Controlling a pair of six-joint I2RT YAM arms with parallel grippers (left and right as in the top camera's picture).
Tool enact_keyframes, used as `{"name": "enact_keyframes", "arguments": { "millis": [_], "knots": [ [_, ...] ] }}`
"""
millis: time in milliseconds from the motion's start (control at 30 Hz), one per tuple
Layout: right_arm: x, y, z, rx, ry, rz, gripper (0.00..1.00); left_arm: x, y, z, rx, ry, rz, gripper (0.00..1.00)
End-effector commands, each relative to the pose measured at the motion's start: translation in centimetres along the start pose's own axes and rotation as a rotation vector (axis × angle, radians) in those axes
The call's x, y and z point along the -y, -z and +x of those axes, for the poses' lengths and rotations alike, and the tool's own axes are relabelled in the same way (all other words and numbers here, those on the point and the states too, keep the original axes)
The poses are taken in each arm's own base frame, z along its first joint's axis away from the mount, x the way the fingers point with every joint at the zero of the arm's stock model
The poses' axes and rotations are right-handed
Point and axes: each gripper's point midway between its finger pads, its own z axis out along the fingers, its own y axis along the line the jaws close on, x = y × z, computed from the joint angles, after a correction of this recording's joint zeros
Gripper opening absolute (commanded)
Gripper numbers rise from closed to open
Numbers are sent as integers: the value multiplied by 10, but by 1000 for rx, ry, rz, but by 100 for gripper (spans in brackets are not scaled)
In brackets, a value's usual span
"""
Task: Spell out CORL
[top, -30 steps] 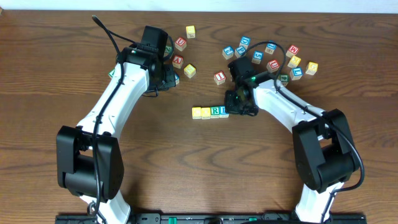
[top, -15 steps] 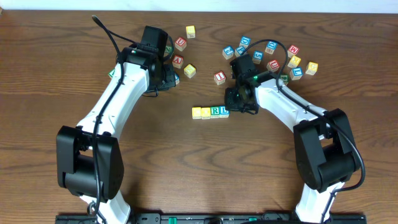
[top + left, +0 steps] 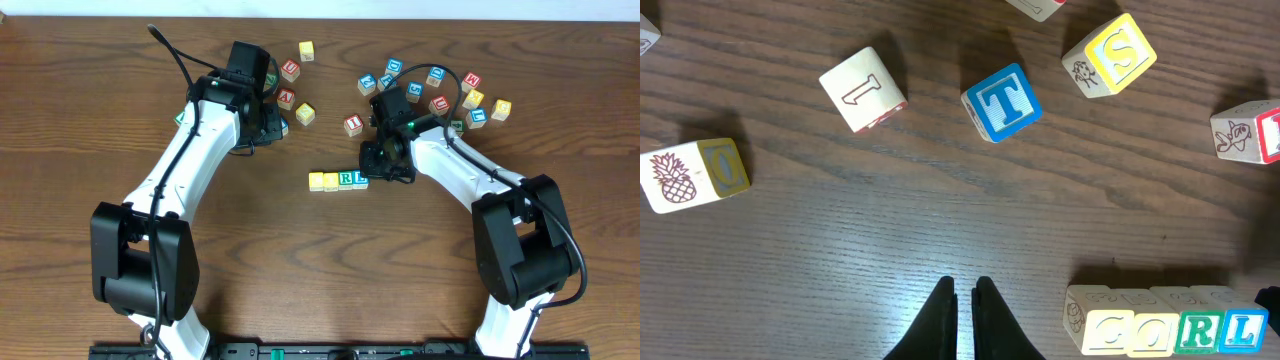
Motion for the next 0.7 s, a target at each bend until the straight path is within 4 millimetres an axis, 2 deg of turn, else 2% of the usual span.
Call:
{"name": "enact_keyframes", "arguments": {
  "millis": [0,300,667],
  "knots": [
    [-8,-1,0,0,24,-14,2,0,9,-9,32,-8,-5,8],
    [-9,-1,0,3,31,-11,2,0,9,-9,32,-8,-5,8],
    [4,1,-4,3,1,5,3,0,8,-7,25,-9,-8,8]
  ]
}}
